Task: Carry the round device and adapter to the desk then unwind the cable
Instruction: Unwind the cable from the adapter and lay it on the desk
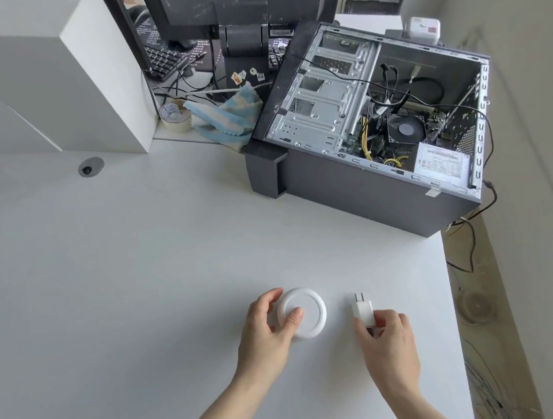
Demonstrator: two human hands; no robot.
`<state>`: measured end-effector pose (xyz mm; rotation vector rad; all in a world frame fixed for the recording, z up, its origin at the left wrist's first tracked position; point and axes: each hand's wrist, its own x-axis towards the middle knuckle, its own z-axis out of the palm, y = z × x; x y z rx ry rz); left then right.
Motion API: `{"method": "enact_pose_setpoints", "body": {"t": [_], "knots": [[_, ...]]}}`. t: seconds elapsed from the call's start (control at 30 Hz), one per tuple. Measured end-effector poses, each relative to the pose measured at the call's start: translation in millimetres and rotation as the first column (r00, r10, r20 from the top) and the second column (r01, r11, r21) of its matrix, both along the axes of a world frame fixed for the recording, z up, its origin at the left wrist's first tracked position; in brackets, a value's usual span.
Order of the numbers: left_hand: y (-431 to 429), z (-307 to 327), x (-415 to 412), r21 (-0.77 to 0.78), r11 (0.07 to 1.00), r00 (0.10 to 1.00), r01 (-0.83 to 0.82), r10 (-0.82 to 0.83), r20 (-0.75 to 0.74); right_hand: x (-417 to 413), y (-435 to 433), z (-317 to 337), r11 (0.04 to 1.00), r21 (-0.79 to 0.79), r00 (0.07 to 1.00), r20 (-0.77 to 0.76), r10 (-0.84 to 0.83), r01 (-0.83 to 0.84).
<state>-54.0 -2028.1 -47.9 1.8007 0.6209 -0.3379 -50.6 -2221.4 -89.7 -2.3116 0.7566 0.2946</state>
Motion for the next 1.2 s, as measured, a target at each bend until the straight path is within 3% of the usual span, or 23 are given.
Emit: {"method": "enact_pose_setpoints", "body": {"t": [0.17,0.37,0.63,0.7,0.77,0.93,1.2], "knots": [[-1,1,0,0.019,1.000,0.999,-0.007,0.007,-0.038,-1,-2,27,0.981,0.190,0.999,0.024,-0.042,0.036],[0,7,0,0.080,0.997,0.998,0.009,-0.004,-0.056,-2,7,80,0.928,0.365,0.985,0.172,0.015,-0.078],[-4,60,-3,0.058,0.997,0.991,-0.041,0.034,0.129,2,26,125,0.855,0.441,0.947,0.280,0.158,-0.274],[-6,76,-3,-0.041,0.998,0.990,-0.039,0.044,0.135,4,31,132,0.832,0.454,0.932,0.307,0.190,-0.319],[-6,89,-2,-0.233,0.972,0.995,-0.018,0.039,0.087,6,37,141,0.805,0.470,0.919,0.327,0.222,-0.362],[-2,116,0,-0.558,0.830,0.999,0.027,-0.003,0.044,10,48,156,0.770,0.470,0.896,0.323,0.305,-0.431],[10,129,4,-0.767,0.596,0.964,-0.236,0.241,-0.110,11,43,166,0.720,0.558,0.910,0.299,0.287,-0.411]]}}
